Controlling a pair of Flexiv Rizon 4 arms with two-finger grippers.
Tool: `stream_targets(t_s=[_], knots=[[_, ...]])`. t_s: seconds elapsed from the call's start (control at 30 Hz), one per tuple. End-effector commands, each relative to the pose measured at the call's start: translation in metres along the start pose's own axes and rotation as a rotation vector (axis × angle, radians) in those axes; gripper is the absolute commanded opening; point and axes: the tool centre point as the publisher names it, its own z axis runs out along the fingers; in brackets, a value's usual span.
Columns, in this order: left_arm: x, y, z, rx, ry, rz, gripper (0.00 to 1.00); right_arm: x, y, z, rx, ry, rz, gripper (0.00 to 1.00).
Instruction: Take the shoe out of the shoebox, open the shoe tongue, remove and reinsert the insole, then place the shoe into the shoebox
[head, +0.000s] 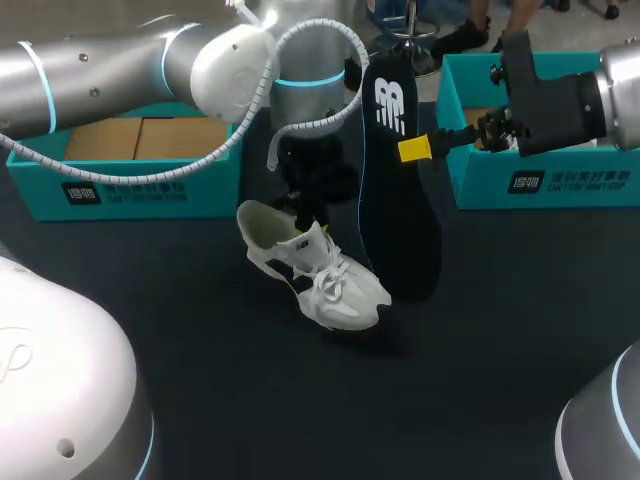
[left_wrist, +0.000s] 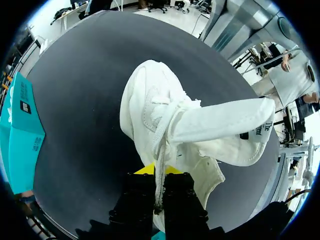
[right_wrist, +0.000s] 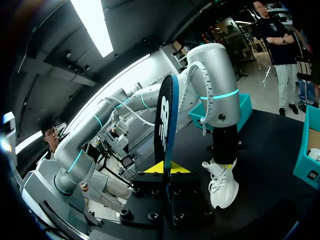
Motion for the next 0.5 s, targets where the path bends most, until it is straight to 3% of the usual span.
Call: stream_targets(t_s=[0.03, 0.2, 0.5], knots=[[-0.011, -0.001, -0.001, -0.044, 0.204, 0.324, 0.00, -0.001, 0.002, 0.003, 0.003, 0.000, 0.001, 0.00], [-0.011, -0.009, -0.002, -0.076, 0.203, 0.506, 0.00, -0.001, 0.002, 0.003, 0.003, 0.000, 0.001, 0.00], [-0.027, -0.010, -0.003, -0.102, 0.215, 0.561, 0.00, -0.001, 0.002, 0.003, 0.003, 0.000, 0.001, 0.00]])
